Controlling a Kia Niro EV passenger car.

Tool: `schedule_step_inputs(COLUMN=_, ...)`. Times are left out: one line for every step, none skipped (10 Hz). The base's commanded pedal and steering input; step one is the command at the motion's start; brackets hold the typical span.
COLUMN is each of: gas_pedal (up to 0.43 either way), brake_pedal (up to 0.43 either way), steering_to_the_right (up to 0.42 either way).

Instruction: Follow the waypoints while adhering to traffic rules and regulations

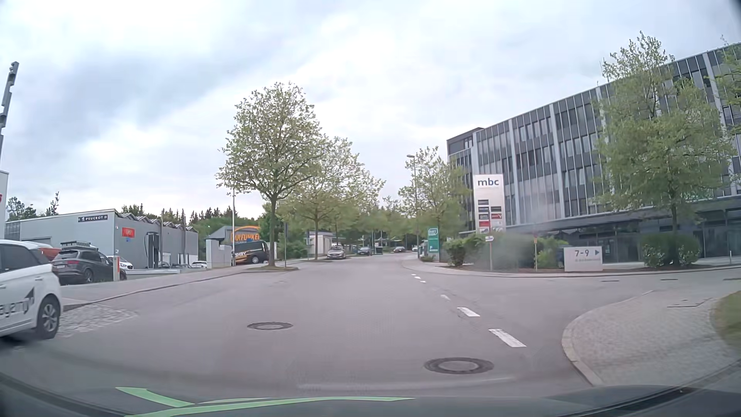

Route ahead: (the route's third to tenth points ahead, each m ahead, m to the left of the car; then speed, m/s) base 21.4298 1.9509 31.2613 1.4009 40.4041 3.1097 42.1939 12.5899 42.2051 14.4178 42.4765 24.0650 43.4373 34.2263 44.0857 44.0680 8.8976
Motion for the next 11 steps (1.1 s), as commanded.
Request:
schedule_step_inputs(gas_pedal=0.000, brake_pedal=0.000, steering_to_the_right=0.004)
schedule_step_inputs(gas_pedal=0.000, brake_pedal=0.000, steering_to_the_right=0.004)
schedule_step_inputs(gas_pedal=0.000, brake_pedal=0.000, steering_to_the_right=0.004)
schedule_step_inputs(gas_pedal=0.000, brake_pedal=0.000, steering_to_the_right=0.004)
schedule_step_inputs(gas_pedal=0.000, brake_pedal=0.000, steering_to_the_right=0.004)
schedule_step_inputs(gas_pedal=0.000, brake_pedal=0.000, steering_to_the_right=0.004)
schedule_step_inputs(gas_pedal=0.000, brake_pedal=0.000, steering_to_the_right=0.005)
schedule_step_inputs(gas_pedal=0.000, brake_pedal=0.000, steering_to_the_right=0.005)
schedule_step_inputs(gas_pedal=0.000, brake_pedal=0.000, steering_to_the_right=0.005)
schedule_step_inputs(gas_pedal=0.000, brake_pedal=0.000, steering_to_the_right=0.005)
schedule_step_inputs(gas_pedal=0.000, brake_pedal=0.000, steering_to_the_right=0.005)
